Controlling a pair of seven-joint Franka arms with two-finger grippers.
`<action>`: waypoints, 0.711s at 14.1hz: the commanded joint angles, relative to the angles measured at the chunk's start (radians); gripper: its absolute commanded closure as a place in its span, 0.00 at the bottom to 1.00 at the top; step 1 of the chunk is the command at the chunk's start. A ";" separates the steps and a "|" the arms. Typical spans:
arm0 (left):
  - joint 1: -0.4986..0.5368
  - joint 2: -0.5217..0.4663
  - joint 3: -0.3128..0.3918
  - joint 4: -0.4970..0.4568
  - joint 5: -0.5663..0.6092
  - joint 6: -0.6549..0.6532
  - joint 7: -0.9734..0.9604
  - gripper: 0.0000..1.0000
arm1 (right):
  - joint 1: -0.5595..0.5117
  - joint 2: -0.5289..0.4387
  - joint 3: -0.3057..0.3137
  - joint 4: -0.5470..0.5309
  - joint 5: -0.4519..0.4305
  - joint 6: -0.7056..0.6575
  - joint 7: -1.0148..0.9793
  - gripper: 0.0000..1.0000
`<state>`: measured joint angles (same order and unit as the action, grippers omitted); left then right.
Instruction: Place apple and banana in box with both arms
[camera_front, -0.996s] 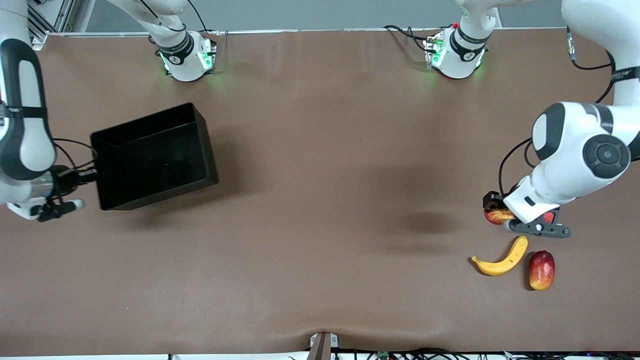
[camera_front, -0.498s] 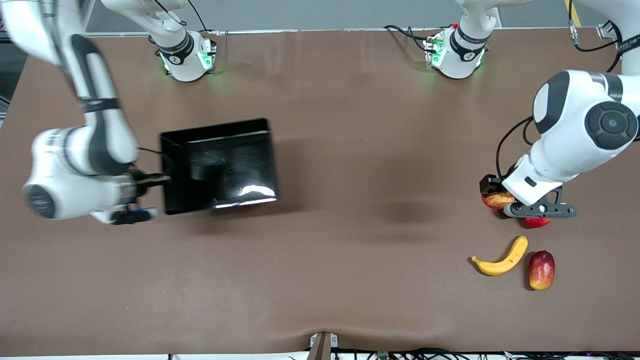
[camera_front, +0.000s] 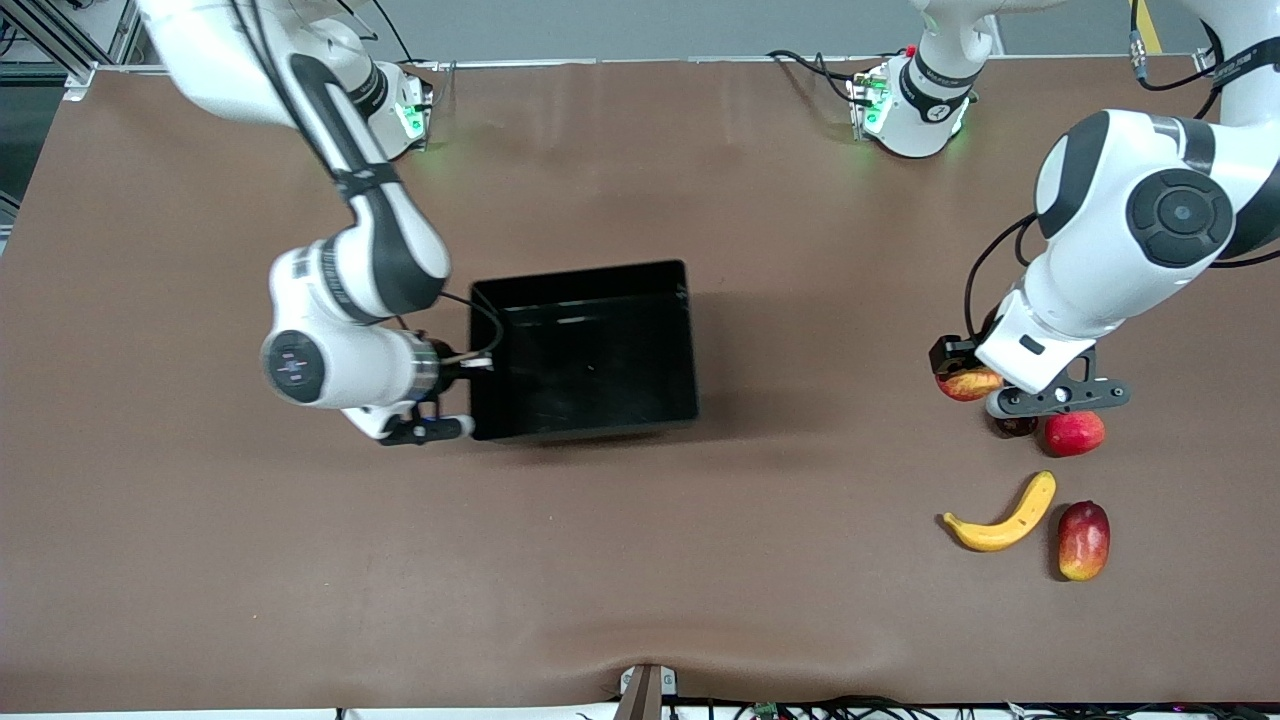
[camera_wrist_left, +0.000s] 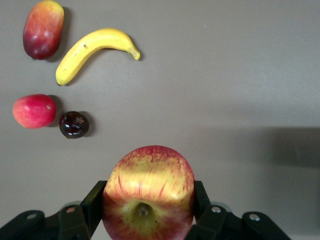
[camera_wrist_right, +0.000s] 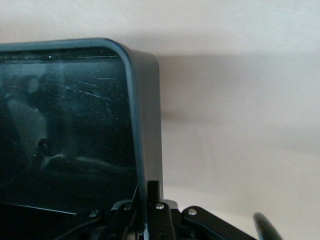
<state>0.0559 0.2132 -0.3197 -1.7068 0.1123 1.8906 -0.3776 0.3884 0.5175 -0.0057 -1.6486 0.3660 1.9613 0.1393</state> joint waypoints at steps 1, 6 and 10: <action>0.005 -0.011 -0.042 -0.017 0.003 -0.001 -0.067 1.00 | 0.081 0.057 -0.011 0.015 0.085 0.103 0.043 1.00; 0.001 -0.008 -0.123 -0.054 0.007 0.007 -0.174 1.00 | 0.185 0.151 -0.016 0.073 0.110 0.152 0.244 0.90; -0.028 0.009 -0.168 -0.117 0.014 0.099 -0.321 1.00 | 0.158 0.142 -0.020 0.099 0.102 0.142 0.244 0.00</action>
<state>0.0432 0.2185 -0.4762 -1.7924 0.1123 1.9390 -0.6274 0.5648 0.6606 -0.0162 -1.5931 0.4487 2.1298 0.3742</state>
